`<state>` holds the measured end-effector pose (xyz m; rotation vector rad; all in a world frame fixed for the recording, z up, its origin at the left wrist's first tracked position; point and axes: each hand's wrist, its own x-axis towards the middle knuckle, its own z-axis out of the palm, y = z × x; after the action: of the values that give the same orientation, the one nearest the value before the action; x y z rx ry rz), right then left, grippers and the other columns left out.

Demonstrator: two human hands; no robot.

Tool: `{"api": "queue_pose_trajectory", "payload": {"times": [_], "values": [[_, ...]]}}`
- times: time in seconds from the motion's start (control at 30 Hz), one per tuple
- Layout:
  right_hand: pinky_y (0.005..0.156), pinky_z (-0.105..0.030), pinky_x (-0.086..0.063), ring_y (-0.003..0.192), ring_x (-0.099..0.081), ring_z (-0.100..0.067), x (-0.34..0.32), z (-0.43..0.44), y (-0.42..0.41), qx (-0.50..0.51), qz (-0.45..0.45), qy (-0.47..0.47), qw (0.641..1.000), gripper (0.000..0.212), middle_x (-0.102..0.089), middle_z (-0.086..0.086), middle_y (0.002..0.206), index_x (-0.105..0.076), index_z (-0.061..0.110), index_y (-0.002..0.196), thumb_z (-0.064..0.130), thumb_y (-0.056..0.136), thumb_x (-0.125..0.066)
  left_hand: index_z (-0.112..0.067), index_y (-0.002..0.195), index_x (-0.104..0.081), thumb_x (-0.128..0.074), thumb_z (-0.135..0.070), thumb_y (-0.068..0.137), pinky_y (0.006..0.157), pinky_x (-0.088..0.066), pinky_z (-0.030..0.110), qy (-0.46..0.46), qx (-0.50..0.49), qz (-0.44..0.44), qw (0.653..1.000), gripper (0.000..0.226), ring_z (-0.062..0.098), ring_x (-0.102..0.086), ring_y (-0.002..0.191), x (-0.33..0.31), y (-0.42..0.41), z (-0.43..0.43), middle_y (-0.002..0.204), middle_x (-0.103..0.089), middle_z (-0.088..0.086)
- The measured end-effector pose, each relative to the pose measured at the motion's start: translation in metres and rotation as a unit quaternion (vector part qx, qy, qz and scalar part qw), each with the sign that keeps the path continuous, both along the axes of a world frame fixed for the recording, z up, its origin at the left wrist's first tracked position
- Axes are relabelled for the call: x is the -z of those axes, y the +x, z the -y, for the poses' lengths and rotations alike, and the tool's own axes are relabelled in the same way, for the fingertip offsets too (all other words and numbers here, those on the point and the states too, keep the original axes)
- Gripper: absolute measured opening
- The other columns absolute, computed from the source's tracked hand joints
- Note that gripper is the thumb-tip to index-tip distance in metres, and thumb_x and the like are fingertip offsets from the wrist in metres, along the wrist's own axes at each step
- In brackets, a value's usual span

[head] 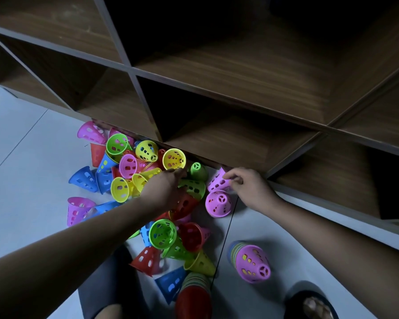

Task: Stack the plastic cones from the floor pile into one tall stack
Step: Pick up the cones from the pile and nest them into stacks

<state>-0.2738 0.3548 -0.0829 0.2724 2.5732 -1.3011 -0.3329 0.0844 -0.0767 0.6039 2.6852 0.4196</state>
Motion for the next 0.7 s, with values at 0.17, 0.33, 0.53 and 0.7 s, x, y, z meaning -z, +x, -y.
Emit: {"api": "queue_pose_trajectory", "payload": {"times": [0.17,0.33,0.53,0.7], "values": [[0.076,-0.027,-0.055,0.082,-0.066,-0.005,-0.034,0.002,0.013,0.107,-0.085,-0.056,0.989,0.020,-0.073,0.011,0.088,-0.074,0.026,0.099,0.006,0.094,-0.071,-0.024,0.128,-0.069,-0.073,-0.034,0.098,0.075,-0.062,0.037,0.050,-0.015,-0.018,0.998,0.032,0.023,-0.074,0.091,-0.008,-0.003,-0.001,0.104,-0.077,0.001],[0.070,-0.024,-0.055,0.078,-0.066,-0.012,-0.074,0.005,0.032,0.201,-0.055,-0.282,0.936,0.023,-0.076,-0.004,0.093,-0.069,0.019,0.112,0.001,0.098,-0.068,-0.023,0.124,-0.073,-0.074,-0.035,0.098,0.075,-0.064,0.031,0.100,-0.018,-0.050,0.994,0.029,0.010,-0.074,0.084,-0.043,-0.012,0.012,0.101,-0.079,-0.003],[0.062,-0.022,-0.051,0.069,-0.063,-0.013,-0.056,0.012,0.054,0.185,0.053,-0.340,0.920,0.022,-0.073,-0.006,0.084,-0.067,0.008,0.116,-0.004,0.099,-0.062,-0.029,0.119,-0.073,-0.074,-0.043,0.097,0.082,-0.060,0.028,0.260,-0.110,0.027,0.959,0.026,-0.001,-0.074,0.091,-0.103,-0.013,0.022,0.102,-0.078,-0.014],[0.064,-0.025,-0.052,0.068,-0.064,-0.013,-0.039,0.014,0.060,0.149,0.117,-0.271,0.944,0.016,-0.073,-0.008,0.083,-0.066,0.007,0.113,-0.002,0.100,-0.062,-0.032,0.120,-0.071,-0.073,-0.042,0.097,0.081,-0.063,0.034,0.278,-0.038,0.048,0.959,0.025,0.004,-0.074,0.095,-0.128,0.000,0.013,0.105,-0.076,-0.015]]}}
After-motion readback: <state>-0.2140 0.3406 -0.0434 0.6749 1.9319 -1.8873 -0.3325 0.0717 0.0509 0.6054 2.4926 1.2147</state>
